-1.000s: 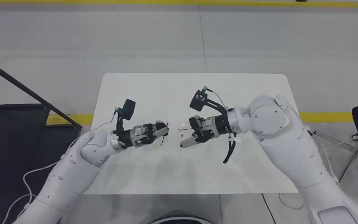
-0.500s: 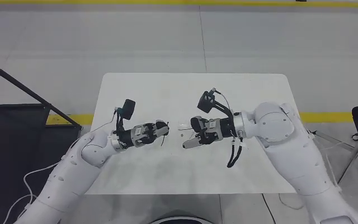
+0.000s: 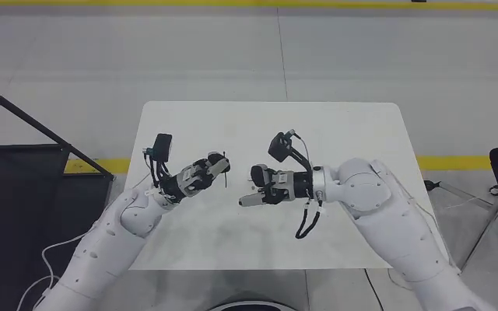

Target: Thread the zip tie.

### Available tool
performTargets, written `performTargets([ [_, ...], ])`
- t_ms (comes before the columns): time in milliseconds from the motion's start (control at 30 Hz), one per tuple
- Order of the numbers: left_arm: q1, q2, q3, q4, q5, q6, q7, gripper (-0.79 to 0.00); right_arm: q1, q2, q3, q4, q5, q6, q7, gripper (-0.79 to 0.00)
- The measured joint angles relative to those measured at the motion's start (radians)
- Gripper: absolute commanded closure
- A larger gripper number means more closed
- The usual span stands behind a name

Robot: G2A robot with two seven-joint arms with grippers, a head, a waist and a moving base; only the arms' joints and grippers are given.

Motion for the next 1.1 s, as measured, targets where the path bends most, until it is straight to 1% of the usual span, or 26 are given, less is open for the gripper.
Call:
performTargets([
  [167,0.0,0.0,0.0,0.0,-0.001,0.0,-0.001,0.0,0.0,0.0,0.0,0.0,0.0,-0.001,0.002,-0.785],
  [200,0.0,0.0,0.0,-0.001,-0.001,0.0,-0.001,0.0,-0.001,0.0,0.0,-0.001,0.0,0.0,0.001,-0.748],
  [267,0.007,-0.002,0.002,-0.014,0.002,0.019,-0.003,0.0,-0.008,-0.002,-0.01,-0.011,-0.018,0.011,-0.013,-0.566],
  [300,0.01,-0.004,0.003,-0.021,0.005,0.03,-0.004,0.0,-0.009,-0.004,-0.017,-0.014,-0.028,0.017,-0.021,-0.493],
  [333,0.013,-0.006,0.003,-0.029,0.008,0.038,-0.003,0.0,-0.008,-0.007,-0.028,-0.014,-0.036,0.022,-0.032,-0.453],
  [367,0.015,-0.008,0.003,-0.033,0.01,0.04,-0.001,0.0,-0.005,-0.009,-0.035,-0.011,-0.035,0.021,-0.037,-0.391],
  [467,0.02,-0.013,-0.001,-0.036,0.018,0.036,0.014,0.0,0.012,-0.018,-0.054,0.015,-0.026,0.009,-0.053,-0.342],
  [533,0.022,-0.016,-0.003,-0.034,0.022,0.033,0.021,0.0,0.022,-0.023,-0.063,0.03,-0.026,0.006,-0.066,-0.277],
  [700,0.024,-0.025,-0.007,-0.029,0.032,0.028,0.036,0.0,0.034,-0.031,-0.079,0.045,-0.031,0.004,-0.077,-0.228],
  [767,0.024,-0.028,-0.008,-0.027,0.033,0.023,0.035,0.0,0.038,-0.034,-0.082,0.051,-0.028,0.003,-0.083,-0.172],
  [800,0.024,-0.029,-0.008,-0.026,0.033,0.02,0.034,0.0,0.039,-0.035,-0.083,0.054,-0.027,0.002,-0.086,-0.163],
  [1100,0.023,-0.041,-0.015,-0.015,0.036,0.005,0.026,0.0,0.042,-0.043,-0.091,0.061,-0.027,-0.006,-0.096,-0.151],
])
